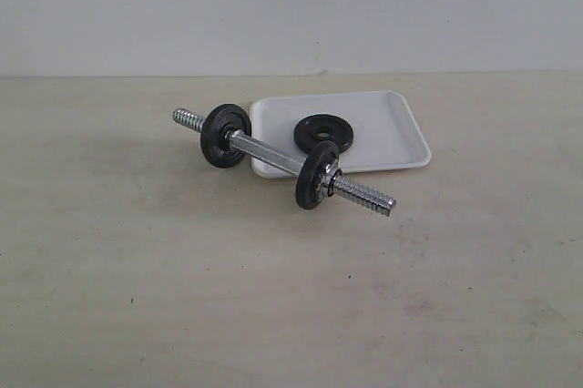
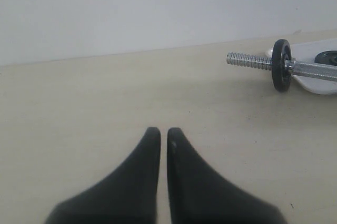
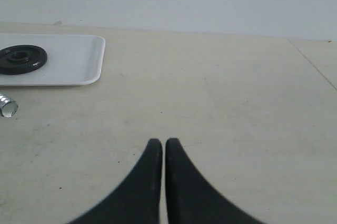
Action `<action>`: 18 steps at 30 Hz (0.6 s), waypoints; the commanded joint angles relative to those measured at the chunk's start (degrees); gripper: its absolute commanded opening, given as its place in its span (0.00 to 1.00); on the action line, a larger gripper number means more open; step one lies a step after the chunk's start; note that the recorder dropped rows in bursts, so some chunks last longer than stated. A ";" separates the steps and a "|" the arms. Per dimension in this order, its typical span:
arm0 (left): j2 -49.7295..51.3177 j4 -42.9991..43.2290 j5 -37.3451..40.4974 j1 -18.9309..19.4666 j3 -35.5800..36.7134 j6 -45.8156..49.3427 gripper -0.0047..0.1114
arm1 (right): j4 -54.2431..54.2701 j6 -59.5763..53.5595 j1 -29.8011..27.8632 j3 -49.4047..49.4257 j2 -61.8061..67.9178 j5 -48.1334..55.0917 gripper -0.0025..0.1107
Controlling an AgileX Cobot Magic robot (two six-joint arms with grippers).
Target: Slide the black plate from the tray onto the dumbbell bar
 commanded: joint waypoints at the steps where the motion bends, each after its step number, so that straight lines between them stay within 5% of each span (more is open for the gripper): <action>1: -0.16 0.06 -0.22 -0.26 0.14 0.16 0.08 | -0.37 0.16 -0.02 -0.04 -0.31 -0.28 0.02; 8: -0.16 -2.24 -0.79 -0.26 0.14 -2.25 0.08 | -0.37 0.16 -0.02 -0.04 -0.31 -0.28 0.02; 12: -0.16 -8.00 -22.00 -0.26 0.14 -17.21 0.08 | -0.37 0.16 -0.02 -0.04 -0.31 -0.28 0.02; 14: -0.16 -8.00 -26.04 -0.26 -1.35 -22.32 0.08 | -0.37 0.16 -0.02 -0.04 -0.31 -0.28 0.02; 18: -0.16 -7.28 -16.17 -0.26 -11.68 -21.92 0.08 | -0.37 0.16 -0.02 -0.04 -0.31 -0.28 0.02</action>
